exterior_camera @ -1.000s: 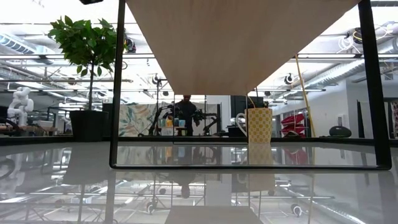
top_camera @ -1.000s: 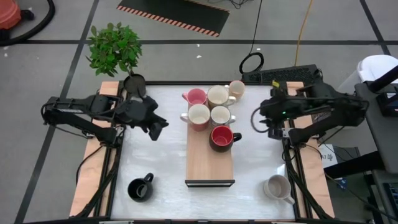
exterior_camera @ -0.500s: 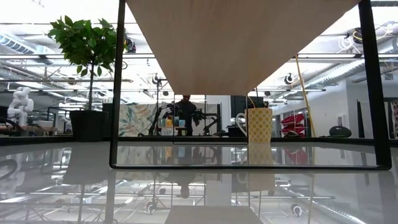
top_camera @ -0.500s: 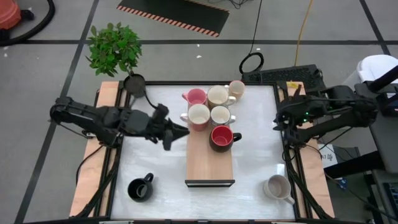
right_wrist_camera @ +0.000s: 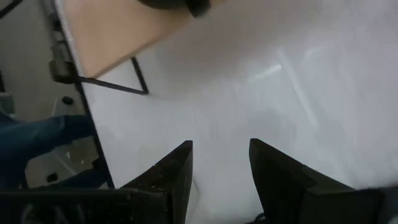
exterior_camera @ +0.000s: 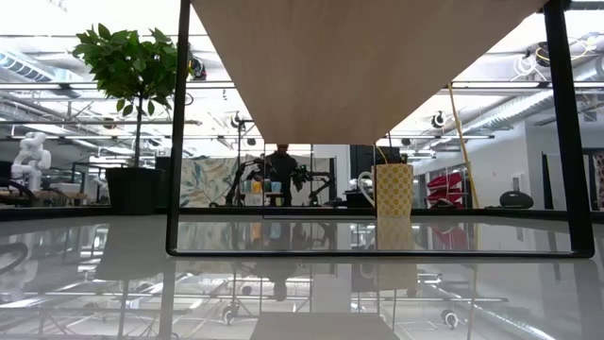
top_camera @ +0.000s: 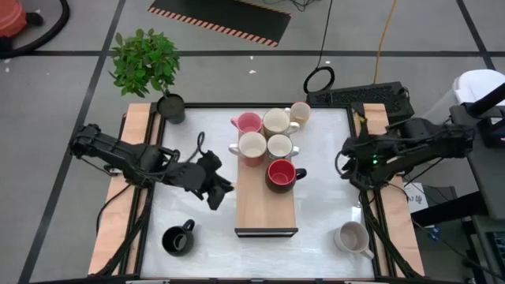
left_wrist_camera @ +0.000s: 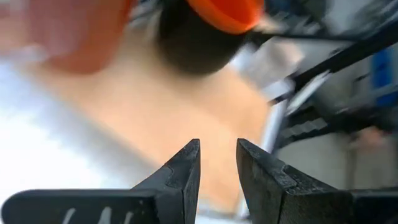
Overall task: Place coffee mugs
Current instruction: Put the black mug on the shelf
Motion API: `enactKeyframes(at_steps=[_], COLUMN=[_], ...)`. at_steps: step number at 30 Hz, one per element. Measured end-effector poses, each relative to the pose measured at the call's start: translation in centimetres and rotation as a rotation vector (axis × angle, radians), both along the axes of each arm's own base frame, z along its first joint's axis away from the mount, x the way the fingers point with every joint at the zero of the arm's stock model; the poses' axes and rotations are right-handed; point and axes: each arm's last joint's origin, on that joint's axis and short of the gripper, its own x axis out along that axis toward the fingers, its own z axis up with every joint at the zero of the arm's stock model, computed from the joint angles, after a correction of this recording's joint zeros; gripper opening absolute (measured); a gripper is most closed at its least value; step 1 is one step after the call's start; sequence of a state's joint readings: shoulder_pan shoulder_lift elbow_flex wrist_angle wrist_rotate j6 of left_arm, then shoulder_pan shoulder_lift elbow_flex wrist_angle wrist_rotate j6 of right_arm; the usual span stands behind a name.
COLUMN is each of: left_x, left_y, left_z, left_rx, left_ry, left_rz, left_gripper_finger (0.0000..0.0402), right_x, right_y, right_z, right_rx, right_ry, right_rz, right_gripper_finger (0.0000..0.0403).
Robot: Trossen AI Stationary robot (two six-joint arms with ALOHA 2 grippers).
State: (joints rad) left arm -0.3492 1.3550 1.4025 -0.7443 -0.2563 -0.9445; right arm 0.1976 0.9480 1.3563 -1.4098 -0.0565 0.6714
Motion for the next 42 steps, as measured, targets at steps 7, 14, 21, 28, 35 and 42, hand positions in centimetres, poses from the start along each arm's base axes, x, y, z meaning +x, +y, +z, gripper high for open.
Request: enactKeyframes(at_steps=[7, 14, 21, 28, 35, 42], left_x=[-2.0, -3.4, -5.6, -5.0, -5.1, -4.7], left_y=[0.5, 0.8, 1.6, 0.5, -0.9, -2.6], left_z=[-1.7, -2.5, -4.7, -5.2, -7.2, -10.1], left_rx=[0.025, 0.046, -0.19, -0.331, -0.362, -0.441], left_ry=[0.273, 0.446, 0.798, 0.771, 0.859, 0.833], left_rz=[-0.058, -0.076, 0.133, 0.143, 0.252, 0.237], left_gripper_finger=[0.0108, 0.0108, 0.0108, 0.0157, 0.0286, 0.0321], right_x=[0.7, 1.8, 2.5, 2.7, 2.4, 1.1], right_y=[0.2, 0.5, 0.5, 0.4, 0.4, 0.3], right_z=[-3.0, -4.4, -4.8, -5.3, -5.2, -5.0], right_rx=[0.088, 0.192, 0.228, 0.178, 0.169, 0.14], right_ry=[0.121, 0.122, 0.066, 0.047, 0.041, 0.046], right_rz=[-0.171, -0.313, -0.457, -0.456, -0.373, -0.261], right_gripper_finger=[0.0146, 0.0146, 0.0146, 0.0146, 0.0146, 0.0146])
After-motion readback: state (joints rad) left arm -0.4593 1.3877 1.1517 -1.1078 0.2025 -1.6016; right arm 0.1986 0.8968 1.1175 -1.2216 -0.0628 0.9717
